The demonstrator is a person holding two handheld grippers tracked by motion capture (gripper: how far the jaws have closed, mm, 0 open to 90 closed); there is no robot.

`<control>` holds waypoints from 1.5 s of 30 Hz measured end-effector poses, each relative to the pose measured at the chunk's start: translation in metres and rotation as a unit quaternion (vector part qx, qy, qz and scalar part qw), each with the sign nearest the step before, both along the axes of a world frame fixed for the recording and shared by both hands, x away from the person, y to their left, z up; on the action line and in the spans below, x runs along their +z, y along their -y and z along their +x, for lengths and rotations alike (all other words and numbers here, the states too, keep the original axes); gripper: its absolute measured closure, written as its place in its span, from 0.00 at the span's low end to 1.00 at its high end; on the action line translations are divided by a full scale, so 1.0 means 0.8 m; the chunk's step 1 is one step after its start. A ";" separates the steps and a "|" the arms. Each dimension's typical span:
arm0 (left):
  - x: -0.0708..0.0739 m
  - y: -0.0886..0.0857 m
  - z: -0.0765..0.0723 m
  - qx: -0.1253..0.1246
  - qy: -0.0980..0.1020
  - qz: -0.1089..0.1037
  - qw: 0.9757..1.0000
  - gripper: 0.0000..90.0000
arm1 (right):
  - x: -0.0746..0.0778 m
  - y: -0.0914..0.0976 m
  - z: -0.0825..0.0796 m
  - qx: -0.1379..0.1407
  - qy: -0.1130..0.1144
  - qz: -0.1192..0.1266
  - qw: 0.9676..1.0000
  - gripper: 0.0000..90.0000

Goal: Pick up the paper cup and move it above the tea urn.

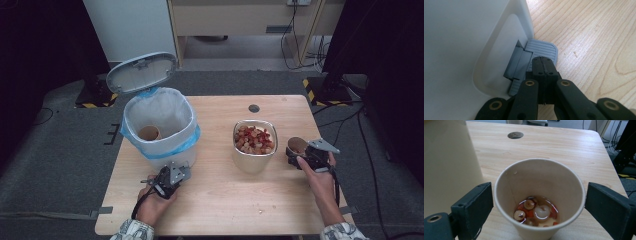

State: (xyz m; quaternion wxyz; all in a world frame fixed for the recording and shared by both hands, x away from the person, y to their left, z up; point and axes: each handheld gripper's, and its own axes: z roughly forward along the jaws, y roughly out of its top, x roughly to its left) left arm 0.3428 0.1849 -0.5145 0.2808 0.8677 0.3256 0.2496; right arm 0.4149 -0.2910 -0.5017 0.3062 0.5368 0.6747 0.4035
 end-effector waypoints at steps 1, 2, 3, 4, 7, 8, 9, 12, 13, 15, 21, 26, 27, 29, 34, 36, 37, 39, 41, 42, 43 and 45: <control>0.000 0.000 0.000 0.000 0.000 0.000 1.000 1.00 | -0.001 0.000 0.001 -0.001 0.003 0.003 1.000 0.10; 0.000 0.000 0.000 0.000 0.000 0.000 1.000 1.00 | -0.001 0.000 0.002 0.000 0.003 0.005 1.000 0.10; 0.000 0.000 0.000 0.000 0.000 0.000 1.000 1.00 | -0.002 0.000 0.004 0.000 0.003 0.005 1.000 0.10; 0.000 0.000 0.000 0.000 0.000 0.000 1.000 1.00 | -0.003 0.000 0.005 -0.001 0.003 0.005 1.000 0.10; 0.000 0.000 0.000 0.000 0.000 0.000 1.000 1.00 | -0.006 -0.001 0.007 0.002 0.004 0.005 1.000 0.10; 0.000 0.000 0.000 0.000 0.000 0.000 1.000 1.00 | -0.006 -0.001 0.007 0.002 0.004 0.005 1.000 0.10; 0.000 0.000 0.000 0.000 0.000 0.000 1.000 1.00 | -0.007 -0.001 0.008 0.005 0.005 0.002 1.000 0.10; 0.000 0.000 0.000 0.000 0.000 0.000 1.000 1.00 | -0.010 -0.002 0.009 0.006 0.003 -0.001 1.000 0.10; 0.000 0.000 0.000 0.000 0.000 0.000 1.000 1.00 | -0.011 -0.002 0.010 0.006 0.002 -0.002 1.000 0.11; 0.000 0.000 0.000 -0.001 0.001 0.000 1.000 1.00 | -0.013 -0.002 0.011 0.005 -0.001 -0.005 1.000 0.12; 0.000 0.000 0.000 0.000 0.001 0.000 1.000 1.00 | -0.017 -0.003 0.014 0.003 0.002 -0.008 1.000 0.15; 0.000 0.000 0.000 0.000 -0.001 0.000 1.000 1.00 | -0.020 -0.005 0.016 0.009 0.003 -0.007 1.000 0.21; 0.000 0.000 0.000 -0.001 0.000 0.000 1.000 1.00 | -0.020 -0.005 0.016 0.008 0.003 -0.006 1.000 0.21; 0.000 0.000 0.000 -0.001 -0.001 0.000 1.000 1.00 | -0.022 -0.004 0.017 0.010 0.002 -0.004 1.000 0.25; 0.000 0.000 0.000 0.000 -0.001 0.000 1.000 1.00 | -0.023 -0.001 0.017 0.018 0.005 0.000 1.000 0.28; 0.001 -0.001 0.000 0.000 -0.001 -0.001 1.000 1.00 | -0.023 0.001 0.017 0.024 0.007 0.002 1.000 0.29; 0.001 -0.001 0.000 0.000 -0.001 -0.001 1.000 1.00 | -0.023 0.002 0.017 0.025 0.006 0.004 1.000 0.29; 0.000 0.000 0.000 0.000 -0.002 -0.001 1.000 1.00 | -0.023 0.003 0.017 0.028 0.006 0.007 1.000 0.29; 0.000 0.000 0.000 0.000 -0.001 0.000 1.000 1.00 | -0.022 0.004 0.016 0.031 0.010 0.007 0.999 0.30; 0.000 0.000 0.000 0.000 -0.001 0.000 1.000 1.00 | -0.022 0.004 0.016 0.031 0.010 0.007 0.999 0.30; 0.000 0.000 0.000 -0.001 0.000 0.000 1.000 1.00 | -0.020 0.005 0.016 0.033 0.014 0.012 0.999 0.30; 0.000 0.000 0.000 -0.001 0.001 0.000 1.000 1.00 | -0.019 0.004 0.015 0.037 0.017 0.009 0.999 0.30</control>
